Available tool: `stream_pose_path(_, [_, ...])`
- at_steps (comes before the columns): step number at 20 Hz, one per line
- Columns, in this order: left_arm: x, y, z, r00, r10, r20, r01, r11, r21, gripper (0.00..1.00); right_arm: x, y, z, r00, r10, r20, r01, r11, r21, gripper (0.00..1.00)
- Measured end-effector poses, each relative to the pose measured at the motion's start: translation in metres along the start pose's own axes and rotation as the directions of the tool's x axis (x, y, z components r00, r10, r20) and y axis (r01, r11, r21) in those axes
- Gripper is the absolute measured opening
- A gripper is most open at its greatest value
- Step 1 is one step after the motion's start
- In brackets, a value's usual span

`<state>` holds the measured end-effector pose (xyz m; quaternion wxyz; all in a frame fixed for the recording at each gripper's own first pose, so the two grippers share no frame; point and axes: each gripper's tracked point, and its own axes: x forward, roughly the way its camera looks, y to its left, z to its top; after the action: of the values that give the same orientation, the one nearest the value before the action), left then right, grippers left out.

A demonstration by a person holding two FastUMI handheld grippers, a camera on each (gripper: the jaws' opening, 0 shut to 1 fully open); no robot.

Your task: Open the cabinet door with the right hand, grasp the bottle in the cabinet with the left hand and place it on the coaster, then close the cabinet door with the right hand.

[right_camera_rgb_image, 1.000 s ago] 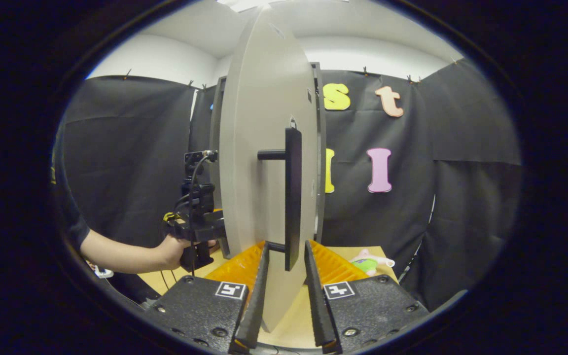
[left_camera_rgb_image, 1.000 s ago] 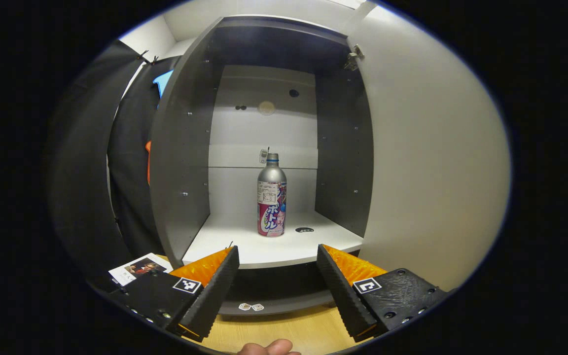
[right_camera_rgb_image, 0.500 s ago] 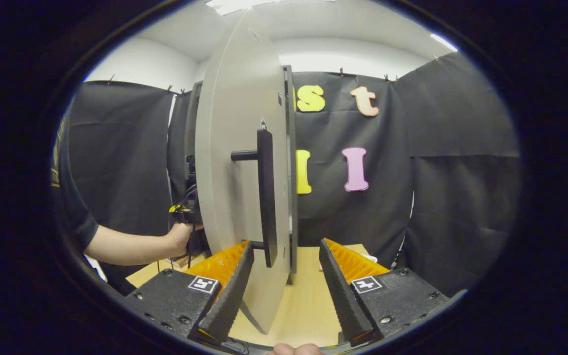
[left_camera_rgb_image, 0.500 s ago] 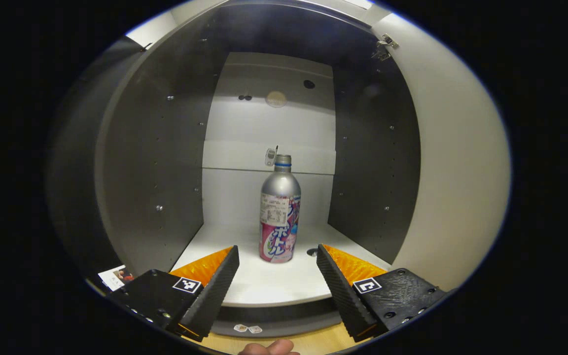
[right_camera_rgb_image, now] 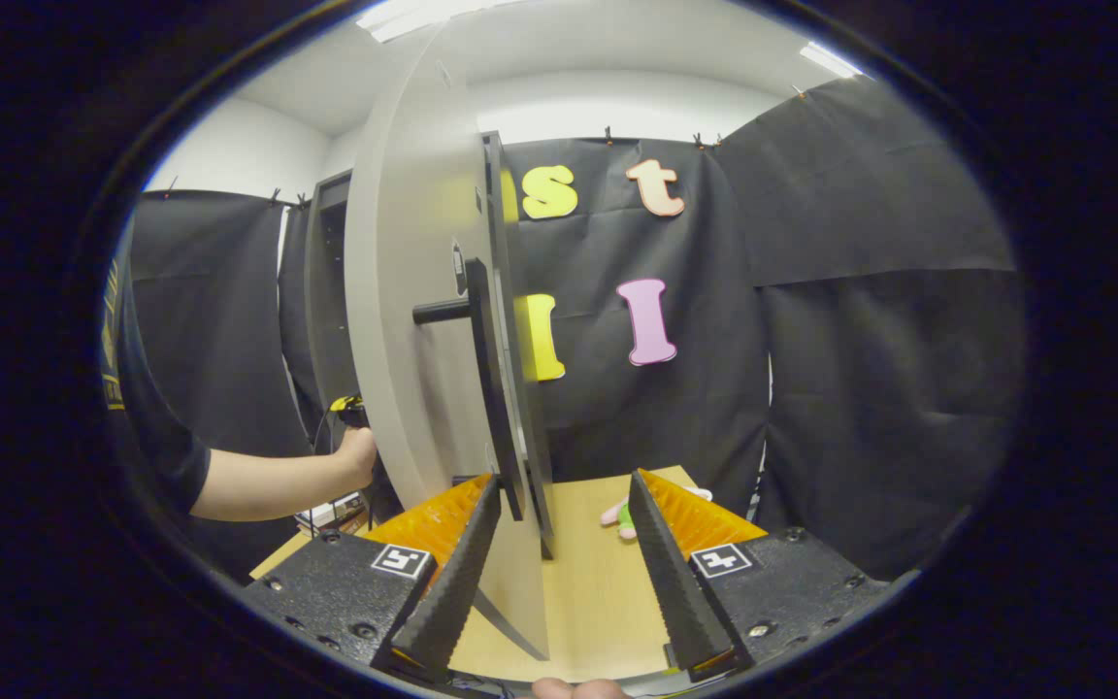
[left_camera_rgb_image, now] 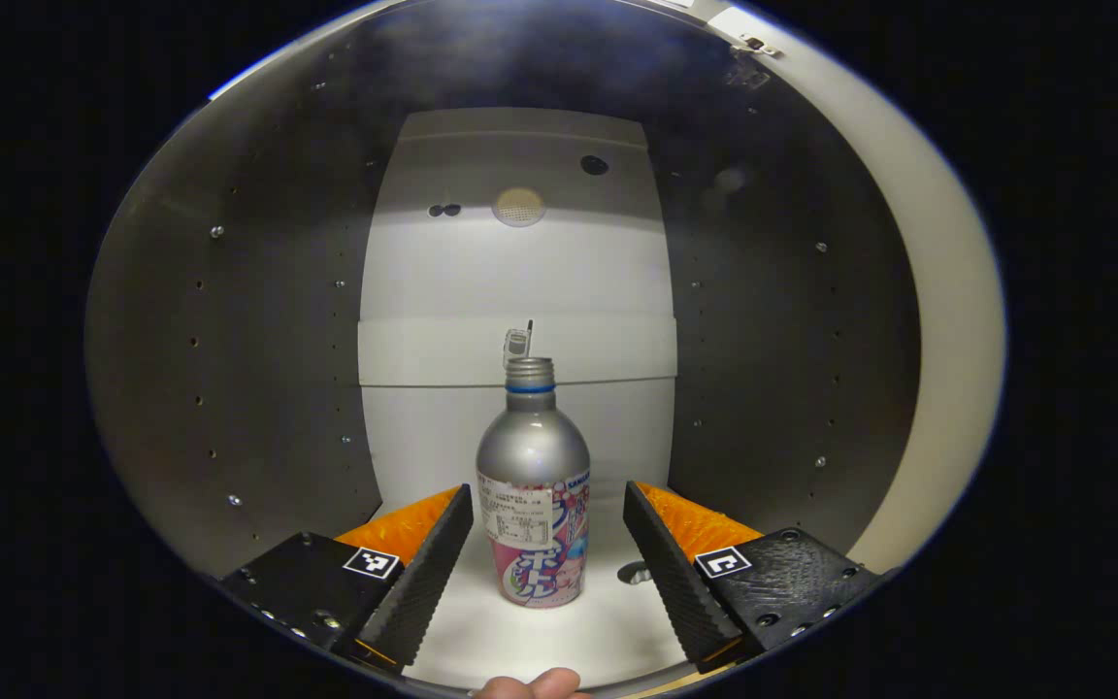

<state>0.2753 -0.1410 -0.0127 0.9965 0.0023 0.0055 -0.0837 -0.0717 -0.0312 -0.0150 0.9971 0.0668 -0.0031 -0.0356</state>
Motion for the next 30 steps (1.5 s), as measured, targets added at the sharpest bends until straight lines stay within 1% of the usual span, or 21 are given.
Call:
stream_pose_path(2, [0.009, 0.007, -0.001, 1.000, 0.022, -0.003, -0.022, 1.000, -0.005, 0.95, -0.001, -0.003, 0.003, 1.000, -0.006, 0.008, 0.006, 0.999, -0.042, 0.83])
stream_pose_path(5, [0.025, 0.016, -0.009, 0.998, 0.051, -0.032, -0.050, 0.999, 0.014, 0.95, -0.001, -0.003, 0.001, 1.000, 0.010, 0.004, -0.010, 1.000, -0.029, 0.83])
stream_pose_path(7, [0.033, 0.015, -0.017, 0.997, 0.047, -0.053, -0.047, 0.999, 0.015, 0.96, 0.001, -0.002, 0.001, 1.000, 0.018, 0.003, -0.018, 1.000, -0.018, 0.83])
stream_pose_path(11, [0.035, 0.011, -0.016, 0.998, 0.031, -0.048, -0.031, 0.999, -0.013, 0.95, 0.001, -0.003, 0.001, 1.000, 0.017, 0.000, -0.017, 1.000, -0.020, 0.83])
stream_pose_path(14, [0.033, 0.010, -0.016, 0.997, 0.043, -0.058, -0.043, 0.999, 0.004, 0.79, 0.003, -0.002, 0.000, 1.000, 0.026, -0.002, -0.026, 0.999, -0.021, 0.83])
stream_pose_path(16, [0.030, 0.011, -0.016, 0.996, 0.047, -0.071, -0.046, 0.999, 0.011, 0.78, 0.002, -0.003, 0.000, 1.000, 0.028, -0.002, -0.028, 1.000, -0.012, 0.83])
stream_pose_path(18, [0.026, 0.010, -0.016, 0.996, 0.040, -0.083, -0.041, 0.999, -0.017, 0.78, 0.002, -0.002, 0.000, 0.999, 0.034, -0.002, -0.034, 0.999, -0.003, 0.83])
stream_pose_path(20, [0.025, 0.012, -0.010, 0.995, 0.042, -0.087, -0.044, 0.999, -0.022, 0.78, 0.002, -0.001, 0.000, 0.999, 0.037, -0.001, -0.037, 0.999, 0.001, 0.83])
stream_pose_path(23, [0.018, 0.015, -0.002, 0.998, 0.034, -0.058, -0.036, 0.999, -0.031, 0.78, 0.004, -0.001, 0.001, 0.999, 0.051, 0.001, -0.051, 0.999, 0.009, 0.83])
stream_pose_path(27, [0.014, 0.020, -0.001, 0.997, 0.049, -0.063, -0.051, 0.998, -0.040, 0.77, 0.005, -0.001, -0.002, 0.997, 0.081, 0.011, -0.081, 0.995, 0.064, 0.83])
stream_pose_path(30, [0.013, 0.022, 0.003, 0.997, 0.057, -0.043, -0.060, 0.997, -0.051, 0.78, 0.007, 0.000, -0.004, 0.995, 0.103, 0.012, -0.104, 0.988, 0.113, 0.83])
